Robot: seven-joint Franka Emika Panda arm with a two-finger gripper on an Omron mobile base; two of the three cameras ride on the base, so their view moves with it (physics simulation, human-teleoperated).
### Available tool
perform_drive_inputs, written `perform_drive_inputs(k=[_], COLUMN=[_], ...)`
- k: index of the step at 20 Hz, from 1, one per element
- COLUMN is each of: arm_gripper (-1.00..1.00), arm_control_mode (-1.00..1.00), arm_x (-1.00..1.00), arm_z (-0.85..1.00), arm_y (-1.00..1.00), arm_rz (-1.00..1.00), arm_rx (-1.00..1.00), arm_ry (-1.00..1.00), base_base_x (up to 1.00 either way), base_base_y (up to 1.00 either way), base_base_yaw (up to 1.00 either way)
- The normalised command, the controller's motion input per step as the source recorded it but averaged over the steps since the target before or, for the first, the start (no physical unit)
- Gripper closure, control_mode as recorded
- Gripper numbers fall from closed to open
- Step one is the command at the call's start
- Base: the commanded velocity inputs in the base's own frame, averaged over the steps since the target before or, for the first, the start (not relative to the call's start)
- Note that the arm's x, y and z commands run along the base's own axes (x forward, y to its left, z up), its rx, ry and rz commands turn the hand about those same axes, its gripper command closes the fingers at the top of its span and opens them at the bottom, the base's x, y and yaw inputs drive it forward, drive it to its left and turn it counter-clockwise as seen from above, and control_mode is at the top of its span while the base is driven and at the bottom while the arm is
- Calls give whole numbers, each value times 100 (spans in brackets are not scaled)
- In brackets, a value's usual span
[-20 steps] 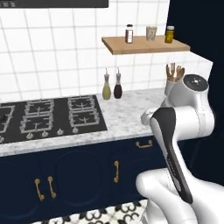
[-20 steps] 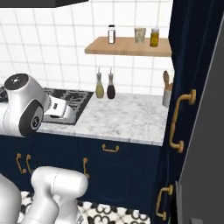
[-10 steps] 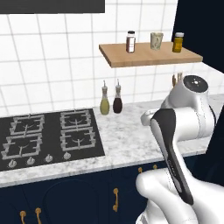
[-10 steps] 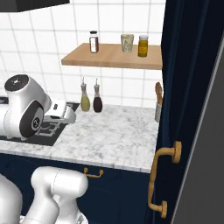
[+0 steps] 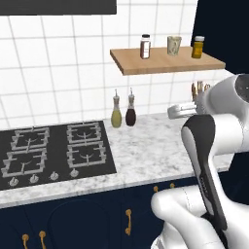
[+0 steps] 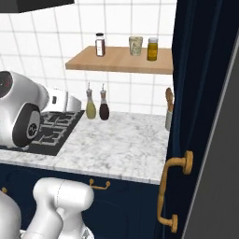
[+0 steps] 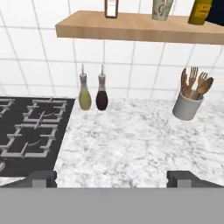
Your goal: Gather all objects into one cabinet and sort the glasses and bowls to opposite sides.
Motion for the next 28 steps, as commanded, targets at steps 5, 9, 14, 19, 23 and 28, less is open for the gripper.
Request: perform_drive_inputs(k=[5,9,14,19,23,28], arm_gripper=[-100,-100,-100,-100,-100,-100], arm_control_mode=[-100,-100,-100,-100,-100,-100], arm_x=[37,85,100,100,100,100], arm_z=[100,100,69,-6,-26,-24], arm_y=[-34,-33,-21,-49,-46,-13], arm_rz=[0,0,-3,-11,-10,-14], arm_rx=[-1,0,0,0,1,6], arm_ry=[-31,-6,0,2,4,9], base_base_x=[0,0,0,0,0,0], base_base_y=[0,0,0,0,0,0], base_base_yaw=[0,0,0,0,0,0])
